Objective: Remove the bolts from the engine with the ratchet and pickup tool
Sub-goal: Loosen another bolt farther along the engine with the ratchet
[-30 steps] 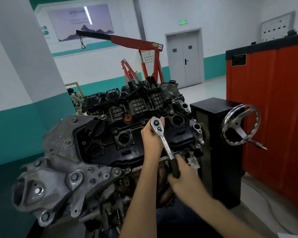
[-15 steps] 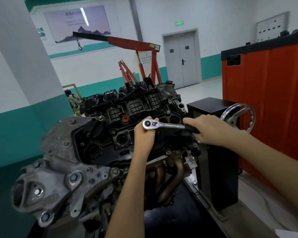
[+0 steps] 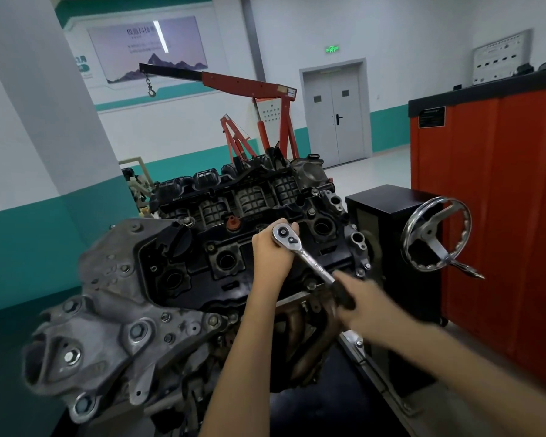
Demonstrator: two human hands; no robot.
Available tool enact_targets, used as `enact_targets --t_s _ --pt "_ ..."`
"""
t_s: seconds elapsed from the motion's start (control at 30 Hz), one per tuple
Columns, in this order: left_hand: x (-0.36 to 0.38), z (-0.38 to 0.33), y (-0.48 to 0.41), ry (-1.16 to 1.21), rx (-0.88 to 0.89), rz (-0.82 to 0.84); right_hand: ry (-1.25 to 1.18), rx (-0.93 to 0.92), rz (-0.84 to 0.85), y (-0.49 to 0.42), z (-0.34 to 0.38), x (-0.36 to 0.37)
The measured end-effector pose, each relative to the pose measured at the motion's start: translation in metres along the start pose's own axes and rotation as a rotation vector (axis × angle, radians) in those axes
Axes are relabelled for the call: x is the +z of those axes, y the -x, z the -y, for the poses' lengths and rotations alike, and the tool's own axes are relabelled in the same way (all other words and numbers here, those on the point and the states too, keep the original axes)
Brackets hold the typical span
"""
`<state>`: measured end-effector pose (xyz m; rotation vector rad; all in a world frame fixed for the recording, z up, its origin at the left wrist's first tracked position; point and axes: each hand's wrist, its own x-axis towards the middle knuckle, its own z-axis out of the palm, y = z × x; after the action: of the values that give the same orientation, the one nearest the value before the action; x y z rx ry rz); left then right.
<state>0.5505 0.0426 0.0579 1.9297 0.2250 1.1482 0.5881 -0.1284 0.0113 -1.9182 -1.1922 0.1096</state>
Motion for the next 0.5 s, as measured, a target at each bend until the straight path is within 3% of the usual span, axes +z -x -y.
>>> enact_targets --t_s 0.13,0.2,0.27,0.4,0.5 --pt "-0.002 -0.002 -0.002 0.019 0.001 0.054 0.651 -0.152 0.044 -0.045 -0.006 -0.079" --pt "-0.001 -0.001 0.001 0.076 -0.026 0.023 0.763 -0.182 -0.018 -0.052 -0.003 -0.081" --pt "0.002 -0.002 0.005 0.116 -0.019 -0.023 0.625 -0.105 -0.066 -0.038 -0.010 -0.057" --pt "0.012 -0.003 0.008 0.143 -0.025 -0.111 -0.060 0.079 -0.188 0.010 0.003 0.034" --pt "0.014 -0.002 0.004 0.174 -0.082 -0.162 -0.342 0.149 -0.266 0.010 0.035 0.088"
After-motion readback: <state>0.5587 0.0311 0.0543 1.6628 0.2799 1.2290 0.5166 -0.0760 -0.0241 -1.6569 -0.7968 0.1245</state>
